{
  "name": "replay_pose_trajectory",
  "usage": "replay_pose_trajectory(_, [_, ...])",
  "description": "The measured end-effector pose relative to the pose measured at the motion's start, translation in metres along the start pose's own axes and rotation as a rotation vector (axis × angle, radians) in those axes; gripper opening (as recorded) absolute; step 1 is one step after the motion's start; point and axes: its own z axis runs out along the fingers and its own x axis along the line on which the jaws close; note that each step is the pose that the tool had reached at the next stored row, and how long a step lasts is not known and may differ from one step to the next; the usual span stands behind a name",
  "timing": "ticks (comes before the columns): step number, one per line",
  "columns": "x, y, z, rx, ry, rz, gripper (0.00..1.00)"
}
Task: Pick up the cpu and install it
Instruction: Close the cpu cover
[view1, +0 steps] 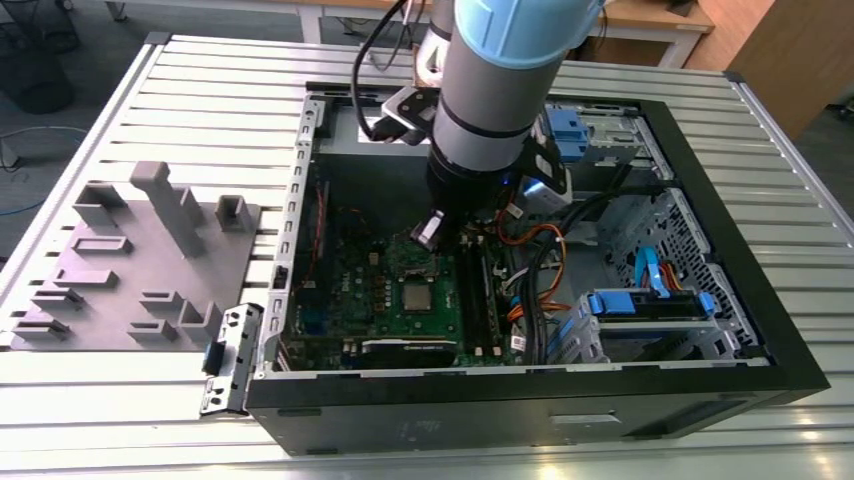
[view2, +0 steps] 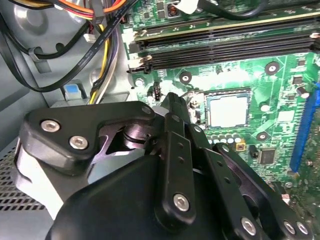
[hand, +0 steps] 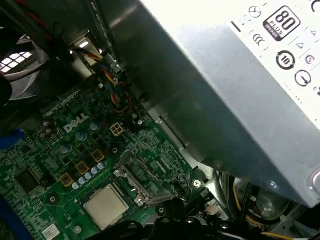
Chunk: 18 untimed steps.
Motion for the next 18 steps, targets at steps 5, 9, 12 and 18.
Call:
replay_pose_trajectory(5, [0.0048, -0.0038, -0.0015, -0.0002, 0.0003, -0.003, 0.11])
replay_pose_trajectory(9, [0.0087, -0.0069, -0.0022, -0.0003, 0.0005, -0.005, 0.11])
replay_pose_trajectory(12, [0.0113, -0.0090, -0.0025, -0.0004, 0.0005, -0.006, 0.11])
replay_pose_trajectory(18, [0.0164, -0.0130, -0.0032, -0.0006, 0.0007, -0.008, 0.11])
